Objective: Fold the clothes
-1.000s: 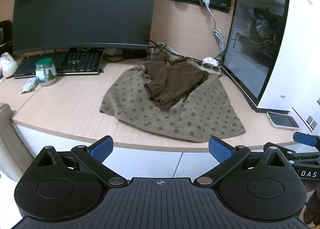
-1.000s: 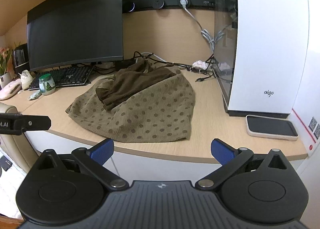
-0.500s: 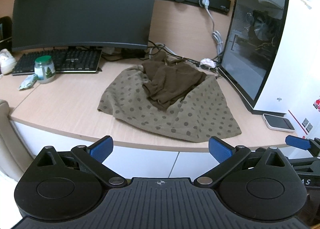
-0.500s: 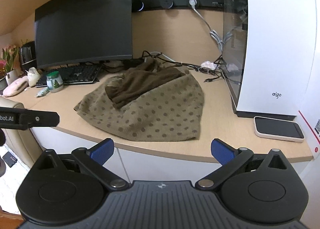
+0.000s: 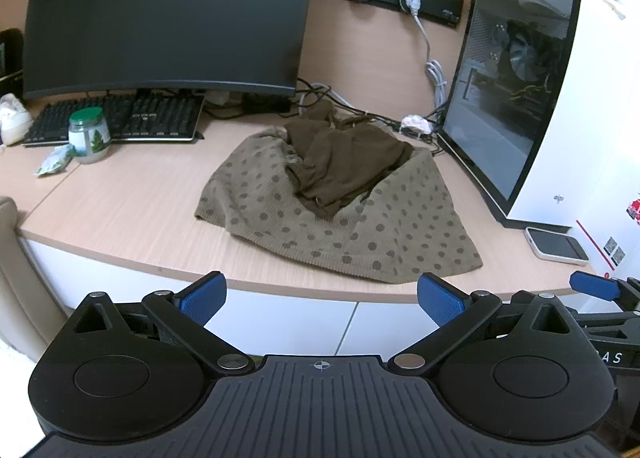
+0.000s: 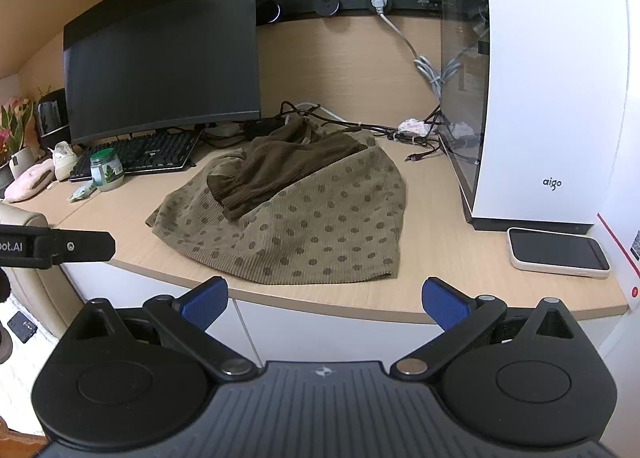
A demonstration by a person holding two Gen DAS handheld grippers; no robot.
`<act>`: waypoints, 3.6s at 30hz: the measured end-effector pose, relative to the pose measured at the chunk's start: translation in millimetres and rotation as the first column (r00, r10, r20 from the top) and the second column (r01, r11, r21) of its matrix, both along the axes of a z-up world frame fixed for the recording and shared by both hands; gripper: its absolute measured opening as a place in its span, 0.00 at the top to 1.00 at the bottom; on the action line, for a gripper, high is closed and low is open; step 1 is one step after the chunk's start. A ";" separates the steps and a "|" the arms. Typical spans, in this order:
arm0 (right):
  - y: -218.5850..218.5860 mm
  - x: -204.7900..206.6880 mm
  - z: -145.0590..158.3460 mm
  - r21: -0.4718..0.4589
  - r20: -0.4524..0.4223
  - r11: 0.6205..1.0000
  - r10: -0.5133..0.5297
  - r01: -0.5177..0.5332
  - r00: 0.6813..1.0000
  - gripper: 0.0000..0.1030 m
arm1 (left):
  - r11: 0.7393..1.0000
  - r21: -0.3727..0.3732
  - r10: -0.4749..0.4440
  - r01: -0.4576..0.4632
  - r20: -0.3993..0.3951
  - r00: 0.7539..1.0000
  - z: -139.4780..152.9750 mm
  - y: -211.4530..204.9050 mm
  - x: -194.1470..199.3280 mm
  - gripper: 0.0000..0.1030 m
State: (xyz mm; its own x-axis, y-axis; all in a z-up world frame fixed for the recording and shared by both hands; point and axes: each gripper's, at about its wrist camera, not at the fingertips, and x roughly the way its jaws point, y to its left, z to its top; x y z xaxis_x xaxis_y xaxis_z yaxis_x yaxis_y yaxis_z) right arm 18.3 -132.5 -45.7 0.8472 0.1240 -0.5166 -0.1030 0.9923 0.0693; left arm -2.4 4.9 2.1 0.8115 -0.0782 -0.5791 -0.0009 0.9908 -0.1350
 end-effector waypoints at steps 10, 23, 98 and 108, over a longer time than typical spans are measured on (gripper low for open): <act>-3.5 2.1 -1.0 0.002 -0.003 1.000 -0.002 0.002 1.000 0.00 | 1.000 -0.001 -0.011 0.011 -0.014 1.000 -1.4 -1.2 4.1 0.00; -15.0 4.6 2.2 0.046 0.005 0.998 -0.043 0.043 0.999 0.00 | 1.000 0.006 -0.029 0.029 -0.020 0.999 -2.8 -7.8 8.0 0.00; 72.1 218.1 -23.1 0.012 -0.365 0.937 -0.321 0.349 0.874 0.00 | 0.922 -0.198 -0.363 0.332 -0.150 0.919 -27.8 104.0 257.4 0.00; 83.5 264.3 -24.8 -0.087 -0.363 0.916 -0.396 0.393 0.844 0.00 | 0.882 -0.290 -0.446 0.372 -0.253 0.859 -61.5 87.3 352.7 0.00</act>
